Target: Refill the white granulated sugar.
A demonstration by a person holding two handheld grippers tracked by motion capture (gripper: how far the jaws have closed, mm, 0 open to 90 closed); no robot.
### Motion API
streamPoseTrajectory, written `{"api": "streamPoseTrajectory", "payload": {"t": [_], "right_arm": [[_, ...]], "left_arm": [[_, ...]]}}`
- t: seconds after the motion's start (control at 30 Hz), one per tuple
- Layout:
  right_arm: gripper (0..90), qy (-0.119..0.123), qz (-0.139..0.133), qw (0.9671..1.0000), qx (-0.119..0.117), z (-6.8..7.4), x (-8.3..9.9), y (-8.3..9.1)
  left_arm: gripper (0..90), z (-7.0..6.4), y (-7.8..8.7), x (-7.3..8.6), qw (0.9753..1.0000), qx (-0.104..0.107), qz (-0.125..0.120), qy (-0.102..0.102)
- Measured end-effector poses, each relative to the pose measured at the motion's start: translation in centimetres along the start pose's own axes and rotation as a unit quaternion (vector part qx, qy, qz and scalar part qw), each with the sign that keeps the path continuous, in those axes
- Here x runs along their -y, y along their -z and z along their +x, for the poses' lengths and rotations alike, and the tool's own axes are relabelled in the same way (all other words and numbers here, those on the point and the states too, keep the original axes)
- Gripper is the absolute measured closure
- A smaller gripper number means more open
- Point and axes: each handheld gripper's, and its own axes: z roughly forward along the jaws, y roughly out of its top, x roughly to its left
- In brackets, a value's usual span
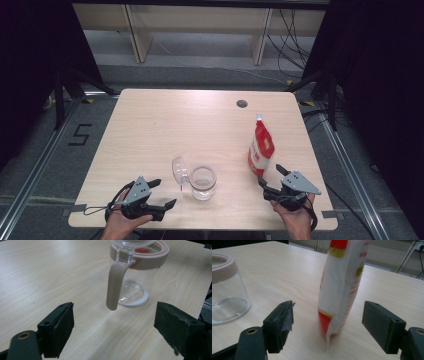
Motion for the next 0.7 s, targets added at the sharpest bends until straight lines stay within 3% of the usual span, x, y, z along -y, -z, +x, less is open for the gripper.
{"api": "streamPoseTrajectory", "payload": {"t": [0.17, 0.37, 0.53, 0.57, 0.7], "right_arm": [[26.1, 0.004, 0.003, 1.0000, 0.003, -0.1, -0.1, -1.3], [25.7, 0.002, -0.007, 0.9999, 0.012, -0.3, -0.3, -3.2], [24.9, 0.006, 0.001, 0.9998, 0.017, -0.4, -0.3, -4.1], [24.2, 0.006, 0.007, 0.9998, 0.020, -0.4, -0.3, -4.4], [24.6, -0.003, 0.004, 0.9998, 0.018, -0.4, -0.3, -4.8]], "left_arm": [[15.9, 0.1, 0.0, 0.0, 0.9999, 0.000, 0.003, -0.013], [15.9, 0.0, 0.0, 0.0, 1.0000, 0.001, 0.000, -0.006], [15.9, 0.0, -0.1, 0.0, 0.9999, 0.002, 0.001, -0.010], [15.9, -0.2, -0.1, 0.1, 1.0000, 0.001, 0.001, 0.002], [15.8, -0.2, -0.1, 0.1, 1.0000, 0.000, 0.002, 0.003]]}}
